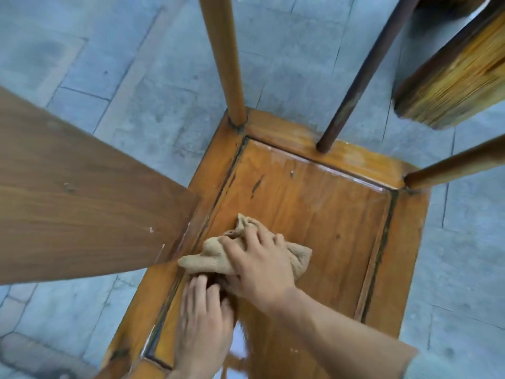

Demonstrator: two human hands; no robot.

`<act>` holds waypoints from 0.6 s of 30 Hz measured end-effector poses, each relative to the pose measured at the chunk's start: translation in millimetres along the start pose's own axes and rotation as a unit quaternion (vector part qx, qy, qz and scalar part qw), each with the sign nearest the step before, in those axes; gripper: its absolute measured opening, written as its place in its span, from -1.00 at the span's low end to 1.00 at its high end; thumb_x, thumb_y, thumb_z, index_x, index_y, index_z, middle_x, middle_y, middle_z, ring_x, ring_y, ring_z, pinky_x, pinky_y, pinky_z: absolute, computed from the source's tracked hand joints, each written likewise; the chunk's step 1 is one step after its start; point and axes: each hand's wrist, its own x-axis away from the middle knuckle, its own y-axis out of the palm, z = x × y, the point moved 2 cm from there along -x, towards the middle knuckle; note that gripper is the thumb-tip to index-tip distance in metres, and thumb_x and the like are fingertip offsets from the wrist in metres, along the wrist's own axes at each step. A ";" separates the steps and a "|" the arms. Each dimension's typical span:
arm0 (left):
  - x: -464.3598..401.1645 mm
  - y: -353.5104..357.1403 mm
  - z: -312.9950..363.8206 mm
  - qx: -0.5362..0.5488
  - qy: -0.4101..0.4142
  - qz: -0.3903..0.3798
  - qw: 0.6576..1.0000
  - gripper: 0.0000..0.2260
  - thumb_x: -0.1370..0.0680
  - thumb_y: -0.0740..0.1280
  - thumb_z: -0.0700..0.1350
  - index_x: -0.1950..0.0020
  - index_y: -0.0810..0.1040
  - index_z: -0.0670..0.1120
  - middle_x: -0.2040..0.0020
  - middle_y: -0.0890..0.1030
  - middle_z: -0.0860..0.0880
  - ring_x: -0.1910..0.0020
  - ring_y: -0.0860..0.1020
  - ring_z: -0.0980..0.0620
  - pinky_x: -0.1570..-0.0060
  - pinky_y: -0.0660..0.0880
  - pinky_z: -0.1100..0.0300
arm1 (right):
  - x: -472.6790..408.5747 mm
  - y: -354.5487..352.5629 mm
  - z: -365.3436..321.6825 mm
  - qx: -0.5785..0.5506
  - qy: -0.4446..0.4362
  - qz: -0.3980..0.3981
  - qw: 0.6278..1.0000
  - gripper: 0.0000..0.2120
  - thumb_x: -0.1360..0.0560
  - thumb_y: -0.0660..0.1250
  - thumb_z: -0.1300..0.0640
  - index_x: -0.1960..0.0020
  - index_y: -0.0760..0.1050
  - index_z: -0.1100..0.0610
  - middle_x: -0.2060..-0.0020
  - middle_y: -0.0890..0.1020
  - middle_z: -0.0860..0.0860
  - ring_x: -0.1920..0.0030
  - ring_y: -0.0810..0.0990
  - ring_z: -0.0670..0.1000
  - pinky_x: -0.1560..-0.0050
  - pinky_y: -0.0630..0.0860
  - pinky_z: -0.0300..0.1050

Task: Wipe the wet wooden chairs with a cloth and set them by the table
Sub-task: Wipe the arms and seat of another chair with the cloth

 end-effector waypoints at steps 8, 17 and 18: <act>-75.5 1.1 53.1 -0.051 0.127 -0.018 0.990 -0.46 -0.60 0.04 0.01 -0.57 0.24 -0.12 -0.60 0.19 -0.12 -0.59 0.08 -0.13 -0.53 0.05 -0.11 | -113.1 -39.5 97.1 -0.038 0.267 0.084 0.959 -0.28 -0.38 0.46 -0.29 -0.43 0.34 -0.06 -0.38 0.43 0.16 -0.27 0.46 0.21 -0.12 0.54 0.17; -116.3 23.8 153.9 -0.089 0.212 -0.060 0.971 -0.37 -0.56 0.11 0.09 -0.55 0.25 -0.22 -0.60 0.14 -0.20 -0.59 0.07 -0.14 -0.50 0.12 -0.23 | 55.3 -80.6 235.4 -0.033 0.476 0.135 0.868 -0.30 -0.39 0.19 -0.28 -0.26 0.41 0.27 -0.08 0.47 0.36 -0.05 0.47 0.39 -0.07 0.43 0.24; -120.4 24.9 161.6 -0.087 0.209 -0.063 0.972 -0.36 -0.55 0.13 0.08 -0.55 0.25 -0.23 -0.59 0.14 -0.21 -0.59 0.08 -0.15 -0.50 0.12 -0.24 | 58.0 -81.5 233.0 -0.022 0.487 0.141 0.861 -0.30 -0.36 0.14 -0.27 -0.23 0.41 0.28 -0.06 0.47 0.36 -0.03 0.47 0.39 -0.03 0.45 0.26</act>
